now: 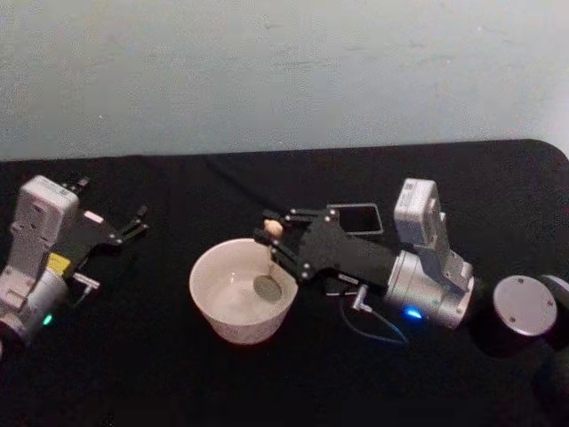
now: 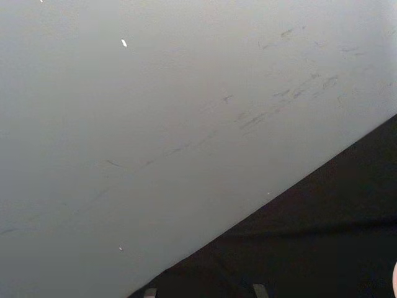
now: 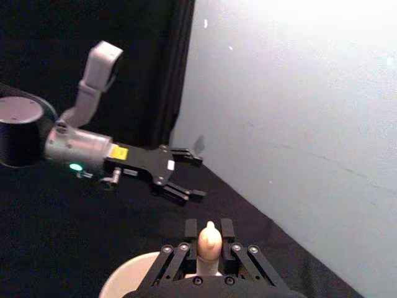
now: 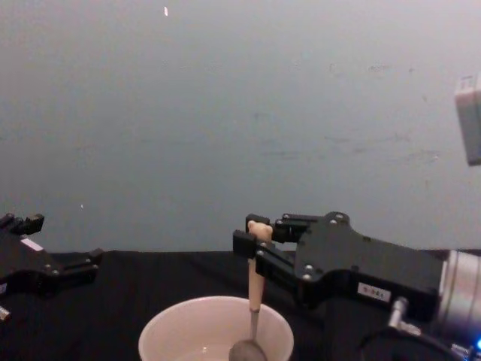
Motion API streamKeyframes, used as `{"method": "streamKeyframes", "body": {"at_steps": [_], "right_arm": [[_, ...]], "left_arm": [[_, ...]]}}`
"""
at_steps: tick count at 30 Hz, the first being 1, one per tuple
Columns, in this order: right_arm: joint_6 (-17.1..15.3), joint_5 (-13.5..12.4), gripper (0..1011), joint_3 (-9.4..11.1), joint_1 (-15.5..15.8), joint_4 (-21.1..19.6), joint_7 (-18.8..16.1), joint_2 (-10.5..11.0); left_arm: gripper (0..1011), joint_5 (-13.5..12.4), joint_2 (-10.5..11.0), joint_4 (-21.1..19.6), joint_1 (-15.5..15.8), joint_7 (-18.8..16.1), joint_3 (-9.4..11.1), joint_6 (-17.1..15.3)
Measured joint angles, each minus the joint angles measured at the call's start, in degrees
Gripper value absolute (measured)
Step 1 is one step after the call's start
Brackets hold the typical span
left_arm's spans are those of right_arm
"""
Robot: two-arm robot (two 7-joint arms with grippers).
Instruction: Pick up the stirring spoon with one hand, stir inside the cup, then place it back in its original position.
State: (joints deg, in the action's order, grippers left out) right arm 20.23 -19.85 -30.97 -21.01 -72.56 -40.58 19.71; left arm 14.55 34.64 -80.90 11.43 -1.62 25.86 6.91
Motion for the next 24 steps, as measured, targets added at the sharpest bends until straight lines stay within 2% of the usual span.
{"method": "streamKeyframes", "body": {"at_steps": [6, 12, 17, 24], "right_arm": [[-0.49, -1.24, 211, -0.54, 1.44, -2.5, -1.48, 1.08], [-0.85, -1.43, 211, -1.73, 1.65, -2.9, -2.06, 0.94], [-1.06, -0.82, 211, -2.53, 0.57, -1.23, -0.89, -0.88], [-0.72, 0.52, 211, -2.59, -1.43, 2.13, 1.24, -3.27]], "left_arm": [[1001, 0.0, 0.0, 0.0, 0.0, 0.0, 0.0, 0.0], [1001, 0.0, 0.0, 0.0, 0.0, 0.0, 0.0, 0.0], [1001, 0.0, 0.0, 0.0, 0.0, 0.0, 0.0, 0.0], [1001, 0.0, 0.0, 0.0, 0.0, 0.0, 0.0, 0.0]]}}
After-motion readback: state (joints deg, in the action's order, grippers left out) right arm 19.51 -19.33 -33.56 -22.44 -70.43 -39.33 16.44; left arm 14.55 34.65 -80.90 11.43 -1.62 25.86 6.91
